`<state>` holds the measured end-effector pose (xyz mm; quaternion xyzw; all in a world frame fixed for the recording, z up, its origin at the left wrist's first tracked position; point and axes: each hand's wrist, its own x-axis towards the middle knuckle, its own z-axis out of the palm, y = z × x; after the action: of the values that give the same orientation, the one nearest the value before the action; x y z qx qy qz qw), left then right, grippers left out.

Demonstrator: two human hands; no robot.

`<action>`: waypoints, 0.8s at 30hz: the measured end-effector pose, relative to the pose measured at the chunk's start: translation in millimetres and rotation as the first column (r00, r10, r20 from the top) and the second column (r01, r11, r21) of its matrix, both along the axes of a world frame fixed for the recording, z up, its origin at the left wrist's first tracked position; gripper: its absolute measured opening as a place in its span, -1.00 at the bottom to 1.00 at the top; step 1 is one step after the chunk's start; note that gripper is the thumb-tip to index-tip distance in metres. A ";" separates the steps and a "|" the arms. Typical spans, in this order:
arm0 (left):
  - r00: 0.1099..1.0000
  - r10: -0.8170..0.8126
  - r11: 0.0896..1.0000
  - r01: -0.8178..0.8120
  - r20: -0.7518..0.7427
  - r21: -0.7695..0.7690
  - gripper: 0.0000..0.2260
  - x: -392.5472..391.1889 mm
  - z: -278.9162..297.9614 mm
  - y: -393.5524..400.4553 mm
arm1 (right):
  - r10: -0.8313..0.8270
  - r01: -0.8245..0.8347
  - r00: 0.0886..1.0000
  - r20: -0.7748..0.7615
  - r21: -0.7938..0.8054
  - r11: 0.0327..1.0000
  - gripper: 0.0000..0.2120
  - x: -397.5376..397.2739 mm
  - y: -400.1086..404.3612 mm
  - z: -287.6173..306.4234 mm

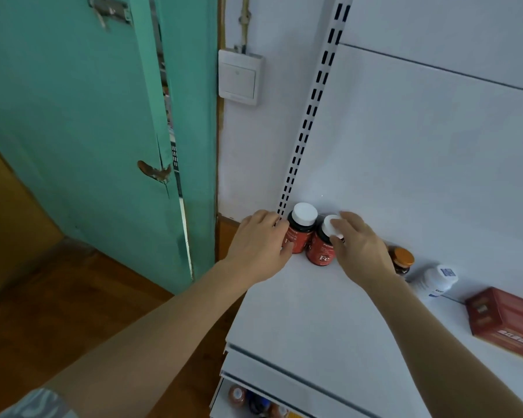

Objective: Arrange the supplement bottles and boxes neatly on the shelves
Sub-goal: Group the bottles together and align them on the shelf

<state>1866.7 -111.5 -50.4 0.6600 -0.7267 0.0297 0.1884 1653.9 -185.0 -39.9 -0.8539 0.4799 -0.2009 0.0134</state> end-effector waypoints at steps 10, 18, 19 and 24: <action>0.999 -0.053 0.999 0.053 0.001 -0.005 -0.68 6.5 -3.9 -18.4 | 0.035 -0.041 0.999 -0.034 -0.193 0.980 -0.76 2.8 -2.3 -8.4; 0.998 -0.059 0.997 0.061 0.035 -0.053 -0.70 1.3 0.3 -16.3 | -0.021 0.003 0.990 -0.137 -0.132 0.991 -0.62 4.4 2.8 -5.4; 0.998 -0.055 0.996 0.056 0.027 -0.069 -0.71 -0.3 2.6 -16.2 | -0.023 0.006 0.991 -0.135 -0.127 0.992 -0.60 3.3 5.3 -2.9; 0.996 -0.088 0.978 0.083 -0.020 -0.192 -0.69 -23.5 11.1 -13.0 | -0.061 0.050 0.996 -0.061 -0.170 0.984 -0.61 -19.5 28.9 6.5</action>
<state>1843.2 -124.5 -39.3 0.6074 -0.7454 0.0815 0.2623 1634.4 -156.1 -33.3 -0.8444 0.4851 -0.2126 -0.0802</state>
